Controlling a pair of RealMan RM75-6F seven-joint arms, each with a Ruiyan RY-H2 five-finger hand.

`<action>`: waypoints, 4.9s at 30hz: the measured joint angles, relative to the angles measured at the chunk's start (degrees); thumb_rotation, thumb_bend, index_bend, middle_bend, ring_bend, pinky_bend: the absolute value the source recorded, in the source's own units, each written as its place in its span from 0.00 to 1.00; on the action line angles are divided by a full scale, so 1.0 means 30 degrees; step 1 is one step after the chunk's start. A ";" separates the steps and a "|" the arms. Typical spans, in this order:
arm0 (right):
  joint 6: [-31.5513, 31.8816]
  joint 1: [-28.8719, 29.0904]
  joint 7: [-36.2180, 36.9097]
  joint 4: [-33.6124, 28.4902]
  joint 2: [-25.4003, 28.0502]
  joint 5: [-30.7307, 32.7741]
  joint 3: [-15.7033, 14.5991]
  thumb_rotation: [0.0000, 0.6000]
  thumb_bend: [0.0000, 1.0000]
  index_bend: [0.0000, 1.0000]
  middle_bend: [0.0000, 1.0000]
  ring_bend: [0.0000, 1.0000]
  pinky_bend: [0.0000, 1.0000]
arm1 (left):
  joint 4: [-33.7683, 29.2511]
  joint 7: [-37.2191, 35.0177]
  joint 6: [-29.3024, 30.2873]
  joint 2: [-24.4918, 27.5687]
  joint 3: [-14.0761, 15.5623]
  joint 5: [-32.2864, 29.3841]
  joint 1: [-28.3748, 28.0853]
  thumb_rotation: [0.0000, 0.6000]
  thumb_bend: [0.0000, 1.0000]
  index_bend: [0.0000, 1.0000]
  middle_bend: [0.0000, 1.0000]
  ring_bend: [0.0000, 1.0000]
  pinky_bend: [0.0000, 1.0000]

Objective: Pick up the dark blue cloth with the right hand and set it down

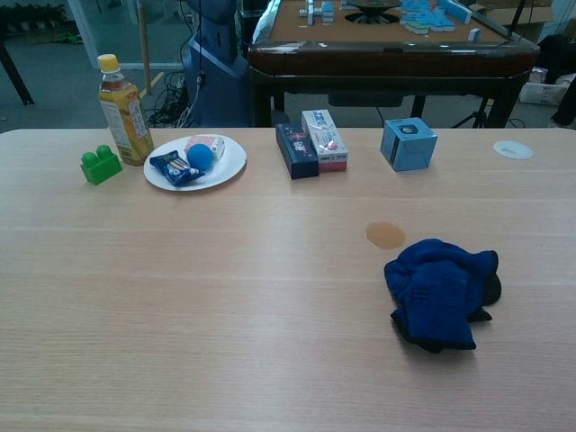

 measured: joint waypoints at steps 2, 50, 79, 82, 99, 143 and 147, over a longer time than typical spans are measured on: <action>-0.0058 0.0037 -0.0033 -0.0023 -0.0007 0.0016 0.0017 1.00 0.20 0.32 0.32 0.29 0.34 | 0.0027 -0.0023 -0.0002 -0.0009 0.0008 -0.0024 0.0011 1.00 0.44 0.17 0.00 0.05 0.00; -1.2141 0.8257 -0.5040 0.2075 -0.5980 0.8410 0.1109 1.00 0.03 0.14 0.17 0.20 0.31 | 0.0205 -0.0168 0.0021 -0.0085 0.0101 -0.0031 0.0091 1.00 0.44 0.17 0.00 0.05 0.00; -1.1481 0.9858 -0.8029 0.3205 -0.9645 0.8714 -0.0111 1.00 0.07 0.15 0.21 0.20 0.31 | 0.0550 -0.0702 0.0272 0.0018 0.0123 -0.0113 0.0287 1.00 0.44 0.17 0.00 0.05 0.00; -1.1344 0.9979 -0.8389 0.3876 -1.0184 0.9036 -0.0079 1.00 0.13 0.24 0.24 0.22 0.31 | 0.0641 -0.0814 0.0297 0.0014 0.0128 -0.0128 0.0317 1.00 0.44 0.17 0.00 0.05 0.00; -0.9926 0.9933 -0.6966 0.6310 -1.1781 0.7608 0.0175 1.00 0.51 0.69 0.43 0.41 0.52 | 0.1012 -0.1180 0.0393 0.0016 0.0139 -0.0201 0.0463 1.00 0.44 0.17 0.00 0.05 0.00; -1.3549 1.4800 -0.8397 1.1150 -1.4126 1.1391 0.3209 1.00 0.51 0.58 0.40 0.38 0.47 | 0.0750 -0.0840 0.0449 0.0148 0.0196 -0.0331 0.0722 1.00 0.44 0.17 0.00 0.05 0.00; -1.3684 1.5041 -0.8814 1.2001 -1.4669 1.1705 0.3046 1.00 0.51 0.64 0.41 0.38 0.47 | 0.0742 -0.0776 0.0404 0.0109 0.0196 -0.0308 0.0700 1.00 0.44 0.17 0.00 0.05 0.00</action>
